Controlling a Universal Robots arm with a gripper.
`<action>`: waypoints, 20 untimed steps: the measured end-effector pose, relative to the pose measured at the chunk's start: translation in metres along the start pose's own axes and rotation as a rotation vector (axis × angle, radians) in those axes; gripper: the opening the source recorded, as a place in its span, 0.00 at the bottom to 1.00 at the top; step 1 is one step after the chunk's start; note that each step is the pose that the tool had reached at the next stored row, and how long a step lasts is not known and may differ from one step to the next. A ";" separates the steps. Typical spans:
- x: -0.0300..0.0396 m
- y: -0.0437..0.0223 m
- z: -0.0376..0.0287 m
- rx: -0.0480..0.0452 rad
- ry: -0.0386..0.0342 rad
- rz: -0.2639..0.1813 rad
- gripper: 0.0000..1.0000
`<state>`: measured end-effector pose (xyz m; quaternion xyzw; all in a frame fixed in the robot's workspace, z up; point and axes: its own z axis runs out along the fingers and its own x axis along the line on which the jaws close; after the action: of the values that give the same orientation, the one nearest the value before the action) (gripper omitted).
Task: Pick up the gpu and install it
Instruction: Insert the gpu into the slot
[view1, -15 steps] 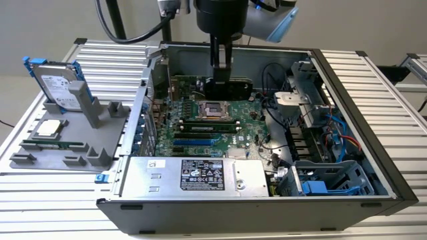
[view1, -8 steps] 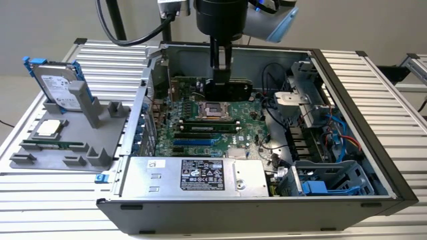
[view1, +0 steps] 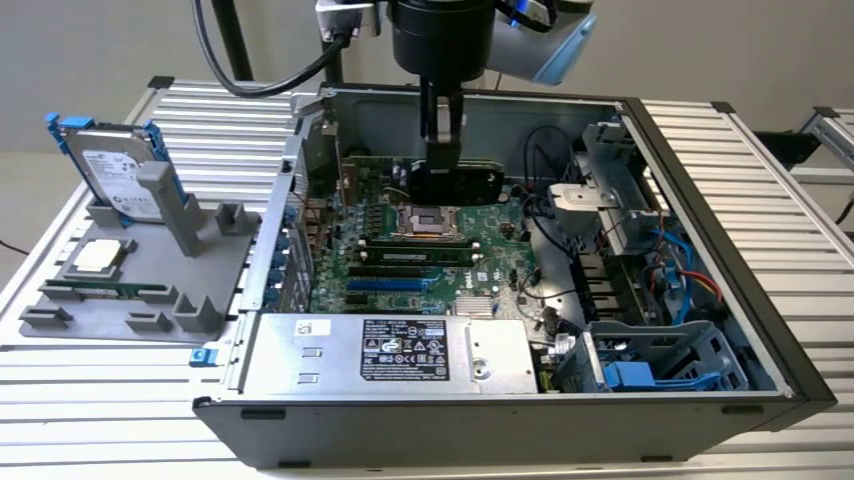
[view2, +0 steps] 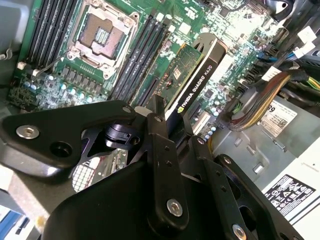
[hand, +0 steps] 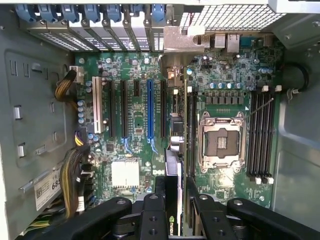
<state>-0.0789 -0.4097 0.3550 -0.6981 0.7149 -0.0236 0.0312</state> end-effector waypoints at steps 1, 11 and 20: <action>0.0000 0.0000 0.0004 -0.0001 0.0001 0.000 0.00; 0.0001 0.0004 0.0046 0.0000 0.0006 0.000 0.00; 0.0001 0.0007 0.0095 -0.0185 0.0087 0.000 0.00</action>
<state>-0.0789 -0.4097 0.3455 -0.6984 0.7151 -0.0200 0.0216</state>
